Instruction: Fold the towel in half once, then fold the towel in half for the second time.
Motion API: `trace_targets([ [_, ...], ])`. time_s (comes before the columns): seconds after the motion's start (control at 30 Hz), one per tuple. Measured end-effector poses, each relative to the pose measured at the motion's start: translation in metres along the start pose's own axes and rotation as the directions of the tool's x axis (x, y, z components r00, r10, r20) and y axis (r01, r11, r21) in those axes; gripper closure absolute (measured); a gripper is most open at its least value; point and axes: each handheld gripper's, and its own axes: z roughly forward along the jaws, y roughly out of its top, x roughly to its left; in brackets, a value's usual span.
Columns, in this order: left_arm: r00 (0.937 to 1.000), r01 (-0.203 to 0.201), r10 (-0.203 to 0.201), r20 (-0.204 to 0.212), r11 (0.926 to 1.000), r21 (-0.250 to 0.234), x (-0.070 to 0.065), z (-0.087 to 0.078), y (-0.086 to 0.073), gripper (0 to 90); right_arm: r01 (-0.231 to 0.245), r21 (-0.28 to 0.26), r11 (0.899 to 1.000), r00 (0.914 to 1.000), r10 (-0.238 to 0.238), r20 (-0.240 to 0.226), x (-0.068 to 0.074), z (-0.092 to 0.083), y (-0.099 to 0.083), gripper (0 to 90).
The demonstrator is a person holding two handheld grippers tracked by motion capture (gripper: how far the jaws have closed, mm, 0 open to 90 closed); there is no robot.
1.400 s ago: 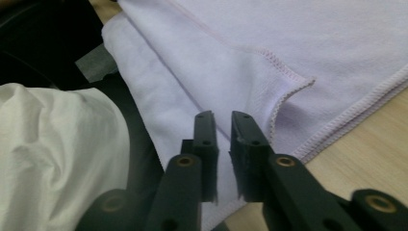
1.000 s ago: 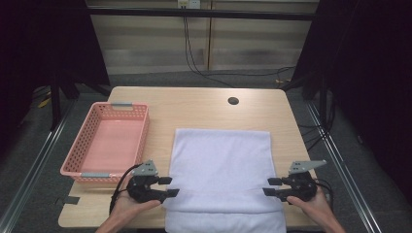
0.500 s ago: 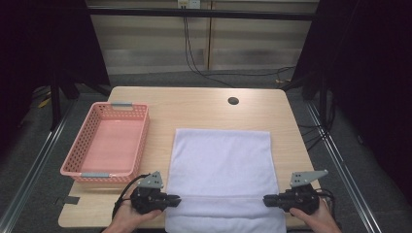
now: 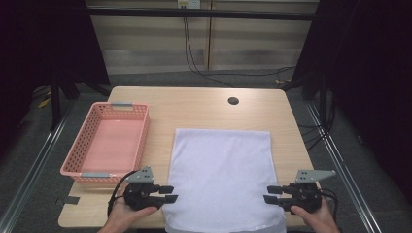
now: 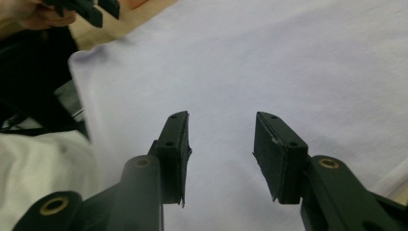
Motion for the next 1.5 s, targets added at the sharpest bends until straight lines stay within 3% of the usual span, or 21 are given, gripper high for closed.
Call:
trace_targets([
  [0.07,0.9999,-0.013,0.013,-0.011,0.9995,0.031,0.004,0.011,0.008,61.8,0.001,0.004,1.000,0.9996,-0.001,0.027,-0.007,0.008,0.006,56.3],
  [0.3,0.9983,-0.001,0.002,-0.058,0.9998,0.022,0.027,0.046,0.039,57.8,-0.002,0.022,1.000,0.9961,0.000,0.088,-0.030,0.032,0.026,51.9],
  [0.33,0.9975,-0.006,0.009,-0.070,0.9992,0.039,0.031,0.051,0.043,57.8,-0.001,0.027,1.000,0.9948,-0.002,0.102,-0.033,0.035,0.029,50.7],
  [0.47,0.9960,0.024,-0.019,-0.088,0.9982,0.055,0.049,0.066,0.051,53.9,-0.011,0.059,0.998,0.9906,0.003,0.137,-0.047,0.053,0.039,47.2],
  [0.53,0.9919,0.058,-0.052,-0.116,0.9968,0.054,0.059,0.071,0.052,51.8,-0.017,0.078,0.997,0.9871,0.004,0.160,-0.055,0.063,0.043,47.3],
  [0.6,0.9806,0.026,-0.010,-0.196,0.9966,0.078,0.062,0.076,0.051,51.4,-0.022,0.100,0.995,0.9844,0.004,0.176,-0.062,0.073,0.046,47.3],
  [0.63,0.9824,0.028,-0.016,-0.186,0.9975,0.065,0.063,0.078,0.050,51.2,-0.020,0.111,0.994,0.9820,-0.001,0.189,-0.066,0.079,0.048,47.2],
  [0.73,0.9826,0.027,-0.014,-0.185,0.9974,0.067,0.063,0.078,0.050,50.4,-0.017,0.128,0.992,0.9776,-0.010,0.210,-0.068,0.089,0.049,47.3],
  [0.77,0.9803,0.019,-0.006,-0.198,0.9976,0.067,0.061,0.078,0.049,52.1,0.015,0.142,0.990,0.9732,-0.047,0.225,-0.067,0.093,0.048,48.1],
  [0.8,0.9747,-0.019,0.037,-0.220,0.9964,0.083,0.061,0.076,0.047,57.2,0.010,0.151,0.989,0.9700,-0.046,0.239,-0.065,0.092,0.048,48.3],
  [0.83,0.9739,-0.018,0.037,-0.224,0.9962,0.085,0.061,0.075,0.047,66.4,0.010,0.154,0.988,0.9699,-0.047,0.239,-0.064,0.092,0.047,48.7],
  [0.87,0.9807,0.006,0.010,-0.195,0.9966,0.082,0.062,0.073,0.045,69.4,0.017,0.151,0.988,0.9714,-0.052,0.232,-0.064,0.092,0.046,48.7],
  [0.97,0.9844,0.025,-0.011,-0.175,0.9967,0.077,0.059,0.069,0.040,74.4,0.030,0.151,0.988,0.9711,-0.065,0.230,-0.059,0.089,0.041,48.7],
  [1.07,0.9852,-0.012,0.028,-0.169,0.9954,0.095,0.048,0.067,0.035,75.9,0.034,0.149,0.988,0.9742,-0.066,0.216,-0.054,0.083,0.035,48.7],
  [1.13,0.9840,-0.044,0.057,-0.169,0.9958,0.080,0.041,0.067,0.029,76.1,0.035,0.155,0.987,0.9770,-0.067,0.203,-0.049,0.075,0.028,48.7],
  [1.23,0.9915,-0.010,0.019,-0.129,0.9977,0.068,0.034,0.066,0.024,76.0,0.033,0.163,0.986,0.9802,-0.064,0.188,-0.043,0.065,0.019,50.5],
  [1.27,0.9917,-0.031,0.041,-0.122,0.9963,0.080,0.029,0.065,0.023,75.9,0.031,0.154,0.988,0.9815,-0.059,0.182,-0.042,0.061,0.015,50.5],
  [1.33,0.9942,-0.036,0.044,-0.098,0.9955,0.088,0.022,0.062,0.018,75.5,0.022,0.163,0.986,0.9856,-0.049,0.162,-0.039,0.056,0.012,50.5],
  [1.43,0.9895,-0.102,0.113,-0.091,0.9880,0.116,0.007,0.056,0.010,75.5,0.038,0.167,0.985,0.9858,-0.065,0.155,-0.032,0.053,0.006,50.4],
  [1.5,0.9930,-0.083,0.093,-0.072,0.9878,0.132,-0.002,0.053,0.006,75.5,0.047,0.178,0.983,0.9866,-0.073,0.146,-0.024,0.050,0.002,50.4],
])
